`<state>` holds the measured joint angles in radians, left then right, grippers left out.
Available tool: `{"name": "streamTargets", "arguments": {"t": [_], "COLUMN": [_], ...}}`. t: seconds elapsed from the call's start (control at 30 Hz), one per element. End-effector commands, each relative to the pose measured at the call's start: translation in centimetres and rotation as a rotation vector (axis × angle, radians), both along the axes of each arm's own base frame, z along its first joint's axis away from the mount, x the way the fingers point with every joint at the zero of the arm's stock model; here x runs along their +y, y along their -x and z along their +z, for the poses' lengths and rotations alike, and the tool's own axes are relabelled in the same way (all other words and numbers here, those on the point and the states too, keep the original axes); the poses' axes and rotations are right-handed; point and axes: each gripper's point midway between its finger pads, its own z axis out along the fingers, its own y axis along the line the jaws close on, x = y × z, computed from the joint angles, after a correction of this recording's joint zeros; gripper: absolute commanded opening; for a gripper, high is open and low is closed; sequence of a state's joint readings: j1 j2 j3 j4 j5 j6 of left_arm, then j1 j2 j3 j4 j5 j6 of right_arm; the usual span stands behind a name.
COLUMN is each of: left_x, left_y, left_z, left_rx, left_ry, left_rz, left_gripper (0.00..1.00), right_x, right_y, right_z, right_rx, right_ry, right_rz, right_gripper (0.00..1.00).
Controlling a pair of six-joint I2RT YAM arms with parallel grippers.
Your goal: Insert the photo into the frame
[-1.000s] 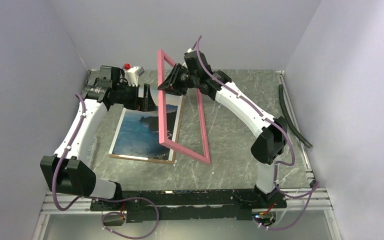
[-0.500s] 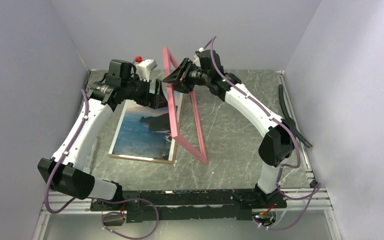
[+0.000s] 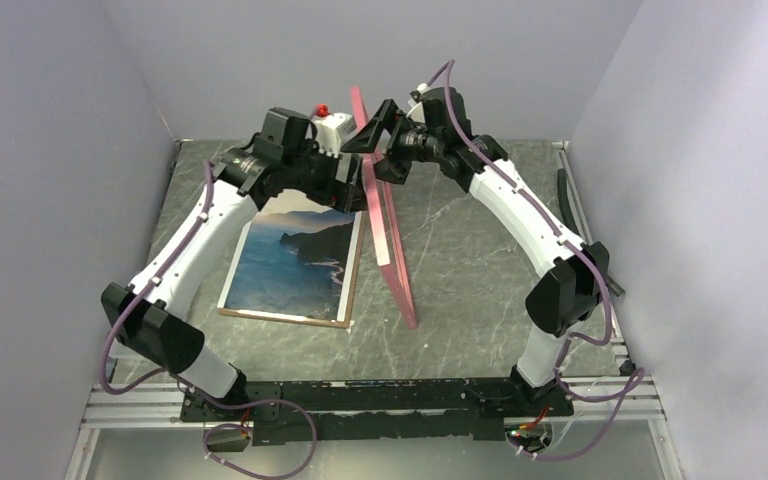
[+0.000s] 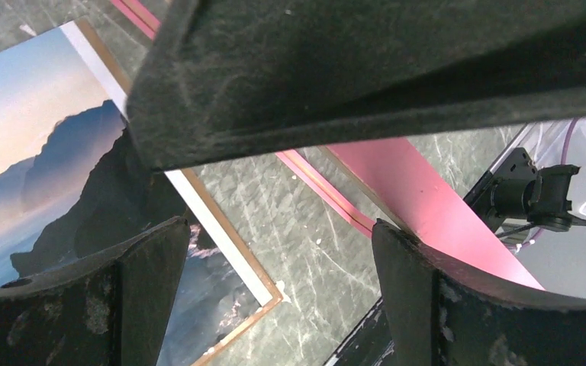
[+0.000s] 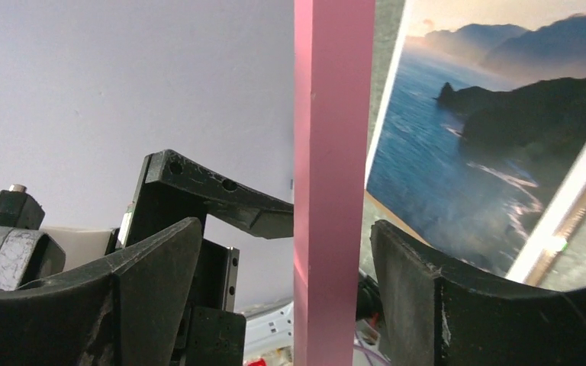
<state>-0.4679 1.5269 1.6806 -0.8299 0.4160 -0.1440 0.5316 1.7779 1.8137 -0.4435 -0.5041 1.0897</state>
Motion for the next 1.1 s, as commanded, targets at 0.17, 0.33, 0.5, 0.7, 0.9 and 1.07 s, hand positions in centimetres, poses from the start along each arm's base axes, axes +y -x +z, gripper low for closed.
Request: {"name": "streamTargets", "arguments": {"t": [0.17, 0.33, 0.5, 0.7, 0.9, 1.07], "left_x": [-4.3, -6.2, -8.2, -10.4, -10.1, -7.7], "left_y": [-1.2, -1.2, -1.1, -1.7, -1.2, -0.6], "left_z": [2.0, 2.1, 1.9, 2.0, 1.8, 2.0], "left_rx": [-0.093, -0.108, -0.131, -0.140, -0.137, -0.129], "left_ry": [0.002, -0.006, -0.026, -0.019, -0.021, -0.056], "left_rz": [-0.034, -0.059, -0.092, -0.116, -0.115, -0.092], "left_gripper": [0.95, 0.95, 0.95, 0.95, 0.95, 0.95], "right_x": [-6.3, -8.9, -10.6, -12.0, -13.7, -15.8], "right_y": [1.5, 1.3, 1.6, 1.8, 1.6, 1.2], "right_z": [2.6, 2.8, 2.1, 0.8, -0.3, -0.4], "right_rx": [-0.122, -0.172, -0.187, -0.178, -0.160, -0.160], "right_ry": [0.167, 0.332, 0.447, 0.512, 0.560, 0.628], "right_rz": [0.032, 0.019, 0.025, 0.013, -0.014, -0.060], "right_gripper": [0.89, 0.85, 0.83, 0.83, 0.72, 0.64]}}
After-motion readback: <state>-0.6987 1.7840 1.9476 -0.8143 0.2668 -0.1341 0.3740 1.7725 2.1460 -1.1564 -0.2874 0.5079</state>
